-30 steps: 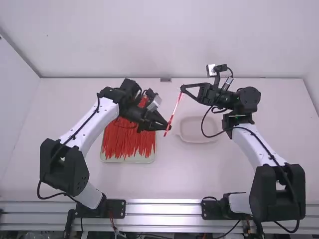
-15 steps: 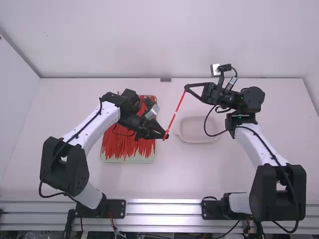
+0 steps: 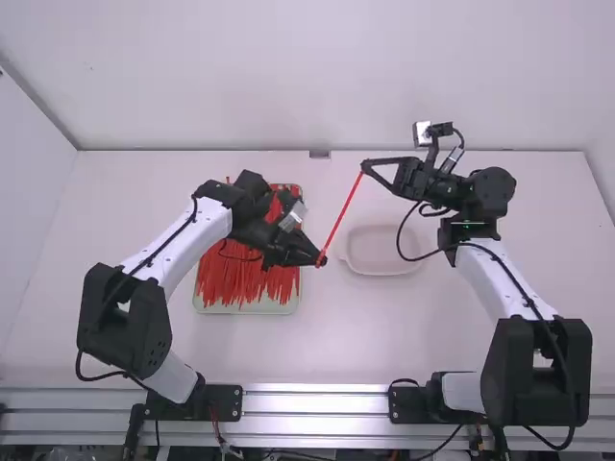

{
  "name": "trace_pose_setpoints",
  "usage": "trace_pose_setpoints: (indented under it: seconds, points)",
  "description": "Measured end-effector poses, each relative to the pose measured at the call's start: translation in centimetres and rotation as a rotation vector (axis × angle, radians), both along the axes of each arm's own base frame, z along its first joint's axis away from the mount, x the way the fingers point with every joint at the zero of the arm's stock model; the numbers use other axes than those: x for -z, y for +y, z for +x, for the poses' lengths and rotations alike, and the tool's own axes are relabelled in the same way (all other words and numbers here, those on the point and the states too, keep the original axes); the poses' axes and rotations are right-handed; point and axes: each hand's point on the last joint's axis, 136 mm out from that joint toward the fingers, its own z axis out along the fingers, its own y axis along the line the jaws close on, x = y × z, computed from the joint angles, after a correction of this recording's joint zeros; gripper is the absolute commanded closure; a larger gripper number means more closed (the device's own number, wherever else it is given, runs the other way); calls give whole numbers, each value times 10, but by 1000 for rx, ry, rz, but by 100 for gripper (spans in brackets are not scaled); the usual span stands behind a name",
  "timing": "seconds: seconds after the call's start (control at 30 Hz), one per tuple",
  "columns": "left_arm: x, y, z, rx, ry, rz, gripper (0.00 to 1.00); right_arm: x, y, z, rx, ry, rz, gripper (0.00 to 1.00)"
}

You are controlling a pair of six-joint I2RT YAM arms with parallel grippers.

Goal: Fasten the cable tie

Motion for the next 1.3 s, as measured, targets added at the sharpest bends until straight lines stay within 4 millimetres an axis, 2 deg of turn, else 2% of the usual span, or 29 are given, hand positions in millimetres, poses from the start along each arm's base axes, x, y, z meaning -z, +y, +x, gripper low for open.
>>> trace_pose_setpoints:
  seconds: [0.03, 0.17, 0.2, 0.27, 0.53, 0.73, 0.87, 1.03, 1.3]
  points:
    - [0, 0, 0, 0, -2, 2, 98, -1, -1, 1, 8, -4, 2, 86]
    - [-1, -1, 4, 0, -41, 12, 98, -3, -13, 10, 63, -5, 16, 70]
    - [-7, -3, 8, 1, -68, 9, 98, -4, -15, 11, 72, -6, 18, 63]
    - [-19, -5, 15, -1, -130, 0, 98, -3, -15, 11, 68, -6, 15, 57]
    - [-47, -12, 47, -50, -286, 15, 98, 1, -11, 2, 16, -4, -9, 37]
    - [-60, -17, 62, -76, -356, -8, 98, 4, -7, -5, -27, -4, -27, 35]
    - [-71, -21, 79, -117, -401, -22, 98, 5, 8, -13, -75, -5, -30, 34]
    - [-81, -24, 92, -154, -413, -36, 98, 4, 26, -21, -117, -15, -26, 34]
    - [-93, -27, 98, -177, -387, -56, 98, 0, 43, -26, -130, -37, -10, 35]
